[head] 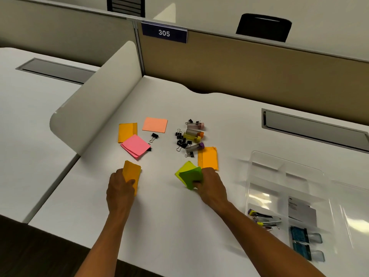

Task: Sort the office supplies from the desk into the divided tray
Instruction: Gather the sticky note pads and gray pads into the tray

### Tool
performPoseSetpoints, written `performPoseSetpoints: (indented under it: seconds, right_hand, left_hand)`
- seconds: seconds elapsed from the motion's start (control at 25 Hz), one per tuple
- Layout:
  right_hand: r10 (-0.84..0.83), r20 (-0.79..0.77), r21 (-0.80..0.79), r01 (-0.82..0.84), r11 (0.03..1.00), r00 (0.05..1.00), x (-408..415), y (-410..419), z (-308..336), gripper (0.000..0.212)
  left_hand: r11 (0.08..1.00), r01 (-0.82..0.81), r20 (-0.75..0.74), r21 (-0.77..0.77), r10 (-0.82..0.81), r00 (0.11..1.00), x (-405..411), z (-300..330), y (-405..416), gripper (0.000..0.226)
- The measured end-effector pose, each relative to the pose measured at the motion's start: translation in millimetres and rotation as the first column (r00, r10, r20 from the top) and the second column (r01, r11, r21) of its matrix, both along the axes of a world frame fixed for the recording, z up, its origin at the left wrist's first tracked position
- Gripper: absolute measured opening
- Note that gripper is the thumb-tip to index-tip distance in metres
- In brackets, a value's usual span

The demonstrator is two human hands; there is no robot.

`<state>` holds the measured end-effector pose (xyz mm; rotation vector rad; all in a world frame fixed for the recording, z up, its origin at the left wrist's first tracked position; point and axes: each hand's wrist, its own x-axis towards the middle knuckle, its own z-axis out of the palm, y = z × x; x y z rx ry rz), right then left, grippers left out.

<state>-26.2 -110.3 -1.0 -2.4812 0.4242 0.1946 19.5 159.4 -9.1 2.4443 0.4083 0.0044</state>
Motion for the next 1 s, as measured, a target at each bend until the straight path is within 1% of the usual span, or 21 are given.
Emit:
performPoseSetpoints:
  seconds: [0.08, 0.16, 0.24, 0.32, 0.4, 0.52, 0.64, 0.8, 0.88, 1.0]
  right_hand:
    - [-0.005, -0.024, 0.049, 0.006, 0.999, 1.000, -6, -6, 1, 0.034]
    - [-0.027, -0.025, 0.100, 0.030, 0.995, 0.999, -13, -13, 3, 0.035]
    - [-0.079, -0.011, 0.162, 0.079, 0.984, 0.997, -19, -21, 9, 0.041]
    - [-0.125, 0.016, 0.219, 0.119, 0.968, 0.992, -27, -32, 16, 0.049]
    - [-0.159, 0.056, 0.262, 0.139, 0.955, 0.986, -33, -45, 27, 0.045]
    - [-0.230, 0.123, 0.335, 0.178, 0.925, 0.965, -44, -78, 49, 0.034]
    - [-0.324, 0.160, 0.383, 0.243, 0.891, 0.932, -57, -120, 67, 0.025]
    - [-0.420, 0.201, 0.428, 0.306, 0.850, 0.885, -81, -165, 84, 0.025]
    - [-0.459, 0.211, 0.457, 0.328, 0.827, 0.863, -94, -183, 87, 0.024]
    - [-0.474, 0.194, 0.490, 0.334, 0.805, 0.859, -112, -201, 86, 0.022]
  left_hand:
    - [0.999, 0.008, 0.036, -0.041, -0.007, 0.999, -7, 5, -6, 0.026]
    - [0.991, 0.007, 0.042, -0.134, -0.001, 0.999, -16, 14, -16, 0.021]
    - [0.977, 0.007, 0.029, -0.211, -0.001, 1.000, -24, 23, -29, 0.028]
    - [0.968, 0.004, 0.012, -0.253, -0.001, 1.000, -32, 31, -43, 0.042]
    - [0.955, 0.005, 0.008, -0.297, -0.002, 1.000, -37, 39, -58, 0.048]
    - [0.938, 0.051, 0.020, -0.343, -0.047, 0.999, -44, 49, -85, 0.045]
    - [0.921, 0.133, 0.044, -0.366, -0.126, 0.991, -50, 59, -117, 0.039]
    - [0.884, 0.249, 0.031, -0.395, -0.258, 0.966, -54, 68, -162, 0.043]
    - [0.837, 0.357, 0.053, -0.415, -0.370, 0.928, -55, 72, -189, 0.045]
    - [0.752, 0.543, 0.076, -0.374, -0.558, 0.826, -59, 75, -231, 0.046]
